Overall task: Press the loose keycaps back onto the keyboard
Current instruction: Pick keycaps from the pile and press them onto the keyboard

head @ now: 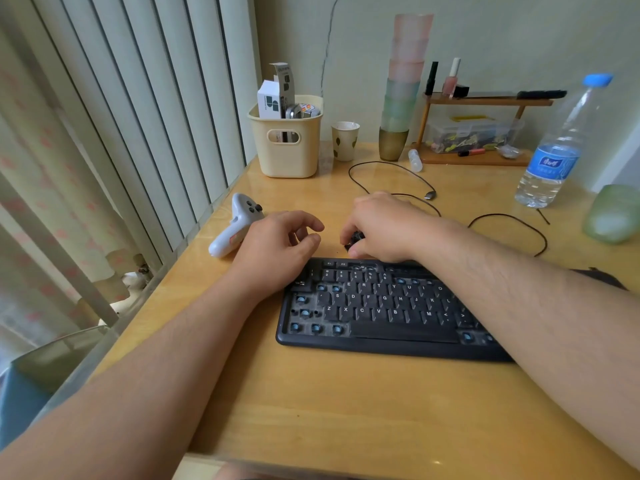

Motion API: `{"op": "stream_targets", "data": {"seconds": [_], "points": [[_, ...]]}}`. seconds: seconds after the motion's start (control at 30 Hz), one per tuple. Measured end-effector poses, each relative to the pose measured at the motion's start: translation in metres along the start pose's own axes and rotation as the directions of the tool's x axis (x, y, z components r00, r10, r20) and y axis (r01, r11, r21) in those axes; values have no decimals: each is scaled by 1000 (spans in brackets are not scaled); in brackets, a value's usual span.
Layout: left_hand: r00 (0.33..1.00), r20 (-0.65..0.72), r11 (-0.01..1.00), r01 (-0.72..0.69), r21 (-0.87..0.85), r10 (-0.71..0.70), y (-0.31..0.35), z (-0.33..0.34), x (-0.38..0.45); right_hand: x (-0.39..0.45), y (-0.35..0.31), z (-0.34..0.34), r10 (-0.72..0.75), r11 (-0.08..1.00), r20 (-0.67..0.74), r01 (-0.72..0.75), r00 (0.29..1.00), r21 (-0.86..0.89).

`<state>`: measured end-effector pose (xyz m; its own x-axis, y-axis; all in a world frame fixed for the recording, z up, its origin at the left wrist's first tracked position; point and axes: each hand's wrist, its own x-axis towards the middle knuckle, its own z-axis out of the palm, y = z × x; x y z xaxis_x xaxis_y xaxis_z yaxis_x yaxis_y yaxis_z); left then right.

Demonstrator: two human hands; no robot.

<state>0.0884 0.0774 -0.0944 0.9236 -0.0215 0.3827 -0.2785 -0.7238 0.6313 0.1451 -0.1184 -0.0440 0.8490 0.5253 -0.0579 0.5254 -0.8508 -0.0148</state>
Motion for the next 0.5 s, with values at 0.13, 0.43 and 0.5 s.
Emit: {"op": "stream_targets", "data": {"seconds": [0.13, 0.43, 0.5], "points": [[1000, -1, 1000, 7, -20, -7, 2, 0, 0, -3, -3, 1, 6, 999, -25, -5, 1000, 43], [979, -97, 960, -194, -202, 178, 22, -2, -10, -42, -12, 11, 205, 164, -42, 8, 978, 987], [973, -118, 948, -220, -231, 198, 24, -2, -12, -46, -9, 8, 212, 99, -23, 2, 977, 995]]}}
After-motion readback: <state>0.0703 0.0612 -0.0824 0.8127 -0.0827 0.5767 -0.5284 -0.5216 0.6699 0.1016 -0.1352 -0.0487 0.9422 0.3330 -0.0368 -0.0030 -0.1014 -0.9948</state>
